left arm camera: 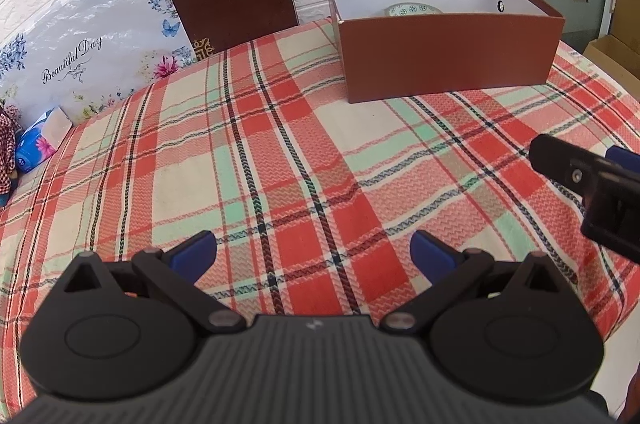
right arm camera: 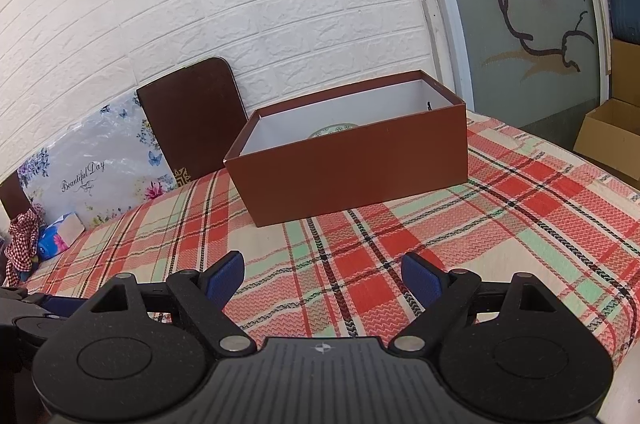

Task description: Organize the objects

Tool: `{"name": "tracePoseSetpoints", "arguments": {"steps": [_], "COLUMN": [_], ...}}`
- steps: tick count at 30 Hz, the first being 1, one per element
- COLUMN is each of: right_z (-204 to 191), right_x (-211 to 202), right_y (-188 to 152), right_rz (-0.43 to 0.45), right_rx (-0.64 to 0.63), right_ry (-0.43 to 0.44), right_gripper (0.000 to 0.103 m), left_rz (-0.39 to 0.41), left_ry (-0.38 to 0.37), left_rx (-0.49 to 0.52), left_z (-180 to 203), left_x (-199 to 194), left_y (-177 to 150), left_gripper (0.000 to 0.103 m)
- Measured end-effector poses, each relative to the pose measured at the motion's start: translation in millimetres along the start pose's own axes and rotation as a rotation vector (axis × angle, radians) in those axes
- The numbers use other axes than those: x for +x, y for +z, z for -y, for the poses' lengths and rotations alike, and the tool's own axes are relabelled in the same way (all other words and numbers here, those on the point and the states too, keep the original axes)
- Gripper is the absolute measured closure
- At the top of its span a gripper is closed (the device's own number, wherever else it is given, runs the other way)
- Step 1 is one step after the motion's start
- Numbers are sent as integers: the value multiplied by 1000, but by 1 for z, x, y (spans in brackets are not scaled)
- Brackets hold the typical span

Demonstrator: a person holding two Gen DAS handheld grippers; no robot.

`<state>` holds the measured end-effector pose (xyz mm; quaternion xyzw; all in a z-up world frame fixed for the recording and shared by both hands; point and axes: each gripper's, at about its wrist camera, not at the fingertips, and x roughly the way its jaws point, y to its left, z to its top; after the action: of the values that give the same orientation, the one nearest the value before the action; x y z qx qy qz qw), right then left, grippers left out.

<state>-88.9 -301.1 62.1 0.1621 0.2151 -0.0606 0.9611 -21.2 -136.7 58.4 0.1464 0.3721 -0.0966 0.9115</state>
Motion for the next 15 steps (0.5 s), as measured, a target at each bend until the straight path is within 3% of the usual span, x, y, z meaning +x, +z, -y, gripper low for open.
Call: {"name": "tracePoseSetpoints", "arguments": {"steps": [15], "right_z": [5], "right_x": [5], "right_y": [-3], "right_rz": [-19], "right_rx": [16], "right_ry": [0], "right_gripper": [16], "left_rz": [-31], "left_ry": [-2], "left_rx": [12], "left_z": [5], "left_x": [7], "left_y": [-3], "left_gripper": [0]}}
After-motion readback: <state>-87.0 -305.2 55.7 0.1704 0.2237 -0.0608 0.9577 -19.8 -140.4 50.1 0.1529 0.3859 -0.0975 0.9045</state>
